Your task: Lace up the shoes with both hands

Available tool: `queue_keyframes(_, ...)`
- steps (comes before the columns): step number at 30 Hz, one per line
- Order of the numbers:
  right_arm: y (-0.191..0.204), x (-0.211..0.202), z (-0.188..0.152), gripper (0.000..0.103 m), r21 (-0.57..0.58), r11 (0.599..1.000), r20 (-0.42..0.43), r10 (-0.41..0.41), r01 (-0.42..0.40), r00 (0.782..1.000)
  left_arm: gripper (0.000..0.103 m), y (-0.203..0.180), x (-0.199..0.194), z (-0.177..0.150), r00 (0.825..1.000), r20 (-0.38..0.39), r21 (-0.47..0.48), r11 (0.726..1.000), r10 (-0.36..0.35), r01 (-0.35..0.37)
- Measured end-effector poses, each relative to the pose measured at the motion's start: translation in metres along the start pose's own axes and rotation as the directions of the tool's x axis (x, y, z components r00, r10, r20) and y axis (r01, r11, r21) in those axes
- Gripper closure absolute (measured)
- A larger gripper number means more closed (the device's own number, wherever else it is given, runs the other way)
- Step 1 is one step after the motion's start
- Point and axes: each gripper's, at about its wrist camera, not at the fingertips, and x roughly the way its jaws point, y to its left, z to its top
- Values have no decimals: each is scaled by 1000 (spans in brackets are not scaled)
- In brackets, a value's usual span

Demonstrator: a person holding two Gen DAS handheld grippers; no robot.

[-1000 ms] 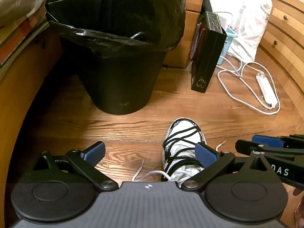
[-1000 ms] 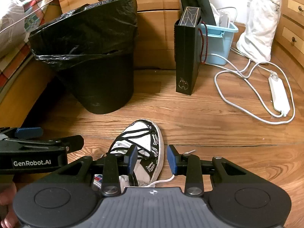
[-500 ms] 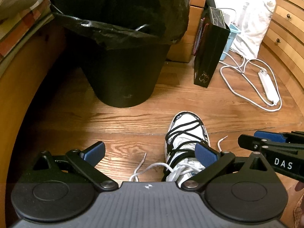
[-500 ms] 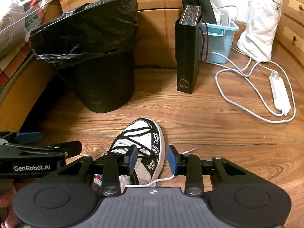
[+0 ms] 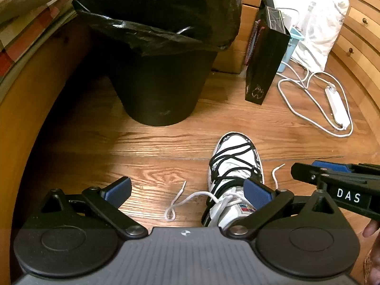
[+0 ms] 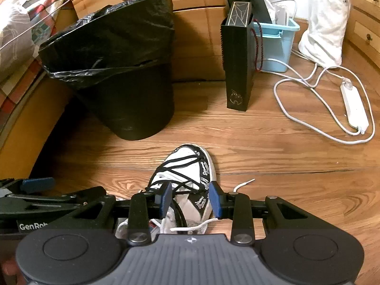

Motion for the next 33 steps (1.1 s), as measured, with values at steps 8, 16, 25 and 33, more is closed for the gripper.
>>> queue_keyframes(8, 2, -5, 2, 65, 11, 1000, 0, -12, 12, 1000, 0, 2, -8, -1, 1000, -6, -22, 1000, -2, 2)
queue_keyframes(16, 1, -17, 0, 65, 15, 1000, 7, -16, 16, 1000, 0, -5, -33, 0, 999, 43, 6, 1000, 13, -13)
queue_keyframes(25, -5, -26, -8, 65, 14, 1000, 4, -25, 24, 1000, 0, -6, -43, -3, 1000, 26, -28, 1000, -11, 12)
queue_keyframes(33, -3, -38, -12, 65, 31, 999, 6, -14, 14, 1000, 0, -3, -50, -7, 1000, 23, -40, 999, -9, 10)
